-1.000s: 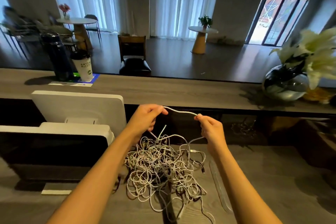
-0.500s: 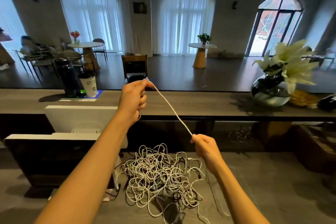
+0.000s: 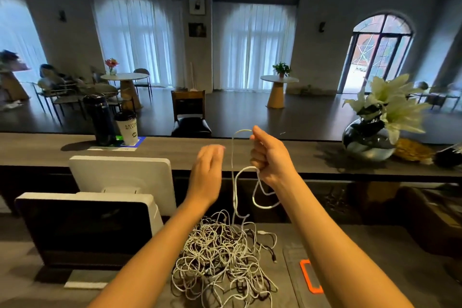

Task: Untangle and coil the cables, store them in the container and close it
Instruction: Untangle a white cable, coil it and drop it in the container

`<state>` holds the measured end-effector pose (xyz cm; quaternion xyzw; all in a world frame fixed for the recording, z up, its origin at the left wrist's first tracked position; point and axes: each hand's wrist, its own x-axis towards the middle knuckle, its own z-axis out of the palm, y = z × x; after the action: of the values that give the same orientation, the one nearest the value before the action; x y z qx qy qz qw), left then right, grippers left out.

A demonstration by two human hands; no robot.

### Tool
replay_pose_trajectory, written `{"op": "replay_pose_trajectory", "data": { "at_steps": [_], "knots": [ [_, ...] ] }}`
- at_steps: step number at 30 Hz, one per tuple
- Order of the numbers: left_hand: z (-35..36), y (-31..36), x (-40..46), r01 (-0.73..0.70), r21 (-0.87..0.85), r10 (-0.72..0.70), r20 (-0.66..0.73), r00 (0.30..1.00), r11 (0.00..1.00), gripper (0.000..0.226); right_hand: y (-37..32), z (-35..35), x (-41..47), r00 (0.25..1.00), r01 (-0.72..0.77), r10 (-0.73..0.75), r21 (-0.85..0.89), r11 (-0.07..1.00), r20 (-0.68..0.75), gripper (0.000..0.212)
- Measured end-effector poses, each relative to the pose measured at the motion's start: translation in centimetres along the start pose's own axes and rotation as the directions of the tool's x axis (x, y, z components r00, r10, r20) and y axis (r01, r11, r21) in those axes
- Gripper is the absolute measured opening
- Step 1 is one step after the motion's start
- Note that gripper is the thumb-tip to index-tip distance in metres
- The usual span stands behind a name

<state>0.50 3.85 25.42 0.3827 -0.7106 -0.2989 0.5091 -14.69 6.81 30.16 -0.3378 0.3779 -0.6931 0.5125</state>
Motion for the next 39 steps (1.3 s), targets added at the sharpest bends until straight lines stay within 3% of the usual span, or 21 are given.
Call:
{"op": "replay_pose_trajectory", "data": {
  "at_steps": [2, 4, 6, 10, 15, 19, 23, 28, 32, 36, 39],
  "knots": [
    [0.4, 0.7, -0.9, 0.077, -0.137, -0.043, 0.238, 0.970, 0.988, 0.037, 0.1, 0.7, 0.2, 0.999, 0.010, -0.009, 0.024, 1.000, -0.033, 0.029],
    [1.0, 0.5, -1.4, 0.165, -0.098, -0.109, 0.422, 0.900, 0.981, 0.036, 0.5, 0.8, 0.5, 0.995, 0.014, -0.006, 0.071, 0.997, -0.100, 0.028],
    [0.9, -0.1, -1.8, 0.216, -0.032, -0.178, 0.457, 0.871, 0.976, 0.036, 0.9, 0.5, 0.9, 0.985, 0.012, 0.011, 0.130, 0.991, -0.173, 0.027],
    [-0.6, -1.7, -2.2, 0.432, -0.328, -0.227, 0.511, 0.829, 0.840, 0.041, 2.0, -1.7, 1.8, 0.946, -0.009, 0.060, 0.158, 0.987, -0.318, 0.025],
    [-4.4, -0.9, 0.1, 0.551, -0.686, -0.301, 0.462, 0.834, 0.476, 0.039, 4.9, -5.1, 1.4, 0.903, -0.110, 0.167, 0.163, 0.981, -0.396, 0.028],
    [-7.5, -0.6, 2.1, 0.465, -0.724, -0.399, 0.280, 0.873, 0.509, 0.037, 7.4, -8.3, 1.0, 0.831, -0.126, 0.210, 0.194, 0.973, -0.515, 0.029],
    [-9.3, -0.3, 3.0, 0.377, -0.739, -0.378, 0.178, 0.909, 0.559, 0.037, 9.3, -11.1, 0.5, 0.785, -0.136, 0.256, 0.246, 0.960, -0.564, 0.032],
    [-9.2, 0.6, 3.0, 0.213, -0.806, -0.302, 0.045, 0.952, 0.552, 0.037, 10.3, -12.3, -0.8, 0.809, -0.154, 0.348, 0.401, 0.903, -0.473, 0.031],
    [-7.7, 0.7, 2.9, 0.269, -0.706, -0.285, 0.099, 0.954, 0.655, 0.033, 10.6, -11.6, -2.0, 0.815, -0.212, 0.335, 0.294, 0.932, -0.472, 0.026],
    [-6.1, 1.8, 2.6, 0.387, -0.651, -0.314, 0.232, 0.921, 0.653, 0.033, 10.3, -9.5, -2.7, 0.912, -0.303, 0.362, 0.276, 0.912, -0.193, 0.054],
    [-4.5, 2.7, 2.6, 0.457, -0.687, -0.345, 0.306, 0.887, 0.564, 0.031, 9.6, -6.5, -3.8, 0.952, -0.303, 0.305, 0.161, 0.939, 0.011, 0.064]
  ]
}}
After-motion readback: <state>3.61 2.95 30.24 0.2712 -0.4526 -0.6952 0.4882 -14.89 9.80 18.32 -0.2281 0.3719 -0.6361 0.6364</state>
